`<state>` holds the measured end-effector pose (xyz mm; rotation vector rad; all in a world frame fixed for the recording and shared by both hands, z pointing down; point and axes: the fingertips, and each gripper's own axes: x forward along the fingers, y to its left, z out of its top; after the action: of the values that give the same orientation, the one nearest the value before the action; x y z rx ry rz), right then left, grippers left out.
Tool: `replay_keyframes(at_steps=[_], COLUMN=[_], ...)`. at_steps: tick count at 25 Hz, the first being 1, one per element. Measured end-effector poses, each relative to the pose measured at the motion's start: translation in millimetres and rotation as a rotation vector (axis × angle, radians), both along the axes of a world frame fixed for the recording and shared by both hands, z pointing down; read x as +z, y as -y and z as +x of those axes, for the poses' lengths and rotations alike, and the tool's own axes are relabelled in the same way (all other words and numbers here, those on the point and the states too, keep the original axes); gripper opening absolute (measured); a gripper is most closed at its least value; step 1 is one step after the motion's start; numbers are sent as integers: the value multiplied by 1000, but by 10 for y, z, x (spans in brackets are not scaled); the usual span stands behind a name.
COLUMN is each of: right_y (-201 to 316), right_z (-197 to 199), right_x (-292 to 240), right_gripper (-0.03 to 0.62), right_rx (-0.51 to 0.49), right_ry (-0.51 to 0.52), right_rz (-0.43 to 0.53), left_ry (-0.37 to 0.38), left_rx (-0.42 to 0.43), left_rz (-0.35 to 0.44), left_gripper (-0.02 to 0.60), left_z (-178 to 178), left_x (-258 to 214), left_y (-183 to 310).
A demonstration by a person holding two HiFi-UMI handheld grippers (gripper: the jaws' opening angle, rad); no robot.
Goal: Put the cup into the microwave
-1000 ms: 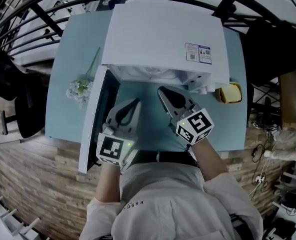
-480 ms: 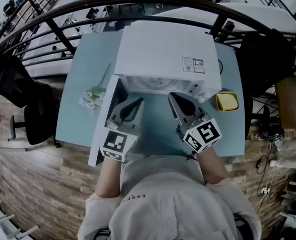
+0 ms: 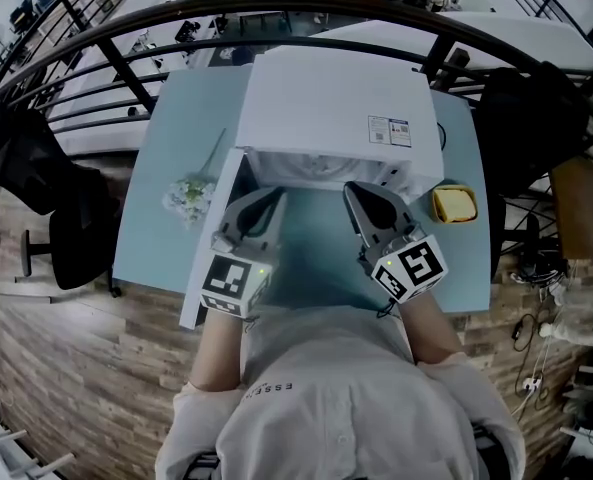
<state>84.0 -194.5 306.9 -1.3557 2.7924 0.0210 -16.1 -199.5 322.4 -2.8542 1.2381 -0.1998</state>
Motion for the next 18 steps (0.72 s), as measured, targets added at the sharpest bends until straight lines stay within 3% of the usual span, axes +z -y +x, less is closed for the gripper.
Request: replay_keyframes(at_steps=[18], right_y=[-77], right_z=[-56], right_x=[40], right_gripper=[15], right_rx=[24], right_ry=[8], right_rz=[-2], left_ry=[-10], left_rx=[-6], left_rz=[2], left_gripper=[3], left_z=[-74], left_x=[-6], left_y=[-118])
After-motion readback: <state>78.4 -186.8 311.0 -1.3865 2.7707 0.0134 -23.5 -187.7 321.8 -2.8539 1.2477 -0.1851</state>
